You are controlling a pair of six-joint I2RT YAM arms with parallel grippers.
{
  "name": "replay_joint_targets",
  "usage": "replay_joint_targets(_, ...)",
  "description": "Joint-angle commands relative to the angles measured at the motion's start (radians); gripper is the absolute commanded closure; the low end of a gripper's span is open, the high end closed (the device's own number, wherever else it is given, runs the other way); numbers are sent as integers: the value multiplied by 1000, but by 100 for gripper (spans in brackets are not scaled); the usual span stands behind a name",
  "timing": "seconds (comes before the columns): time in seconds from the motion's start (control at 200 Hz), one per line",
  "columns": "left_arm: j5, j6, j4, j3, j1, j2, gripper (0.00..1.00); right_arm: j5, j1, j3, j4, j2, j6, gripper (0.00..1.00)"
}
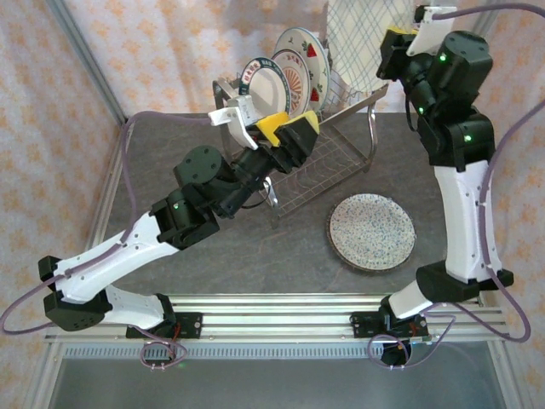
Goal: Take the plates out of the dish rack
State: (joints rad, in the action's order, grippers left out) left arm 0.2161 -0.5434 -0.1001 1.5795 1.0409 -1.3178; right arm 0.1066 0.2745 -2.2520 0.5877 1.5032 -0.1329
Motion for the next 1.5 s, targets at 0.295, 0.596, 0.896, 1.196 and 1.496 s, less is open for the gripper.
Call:
replay_joint_targets(0.295, -129, -190, -44, 78, -2, -101, 15, -184, 5, 59, 62, -186, 134, 100)
replay_joint_targets(0.596, -149, -430, 6, 96, 11, -169, 17, -286, 4, 92, 218, -274, 315, 100)
replay_joint_targets(0.896, -181, -723, -23, 42, 38, -240, 25, -388, 5, 182, 391, -387, 561, 100)
replay_joint_targets(1.196, -197, -898, -89, 1, 61, -304, 29, -391, 4, 259, 502, -462, 735, 100)
replay_joint_targets(1.496, -221, -1025, -125, -4, 64, -360, 34, -342, 4, 369, 517, -522, 916, 100)
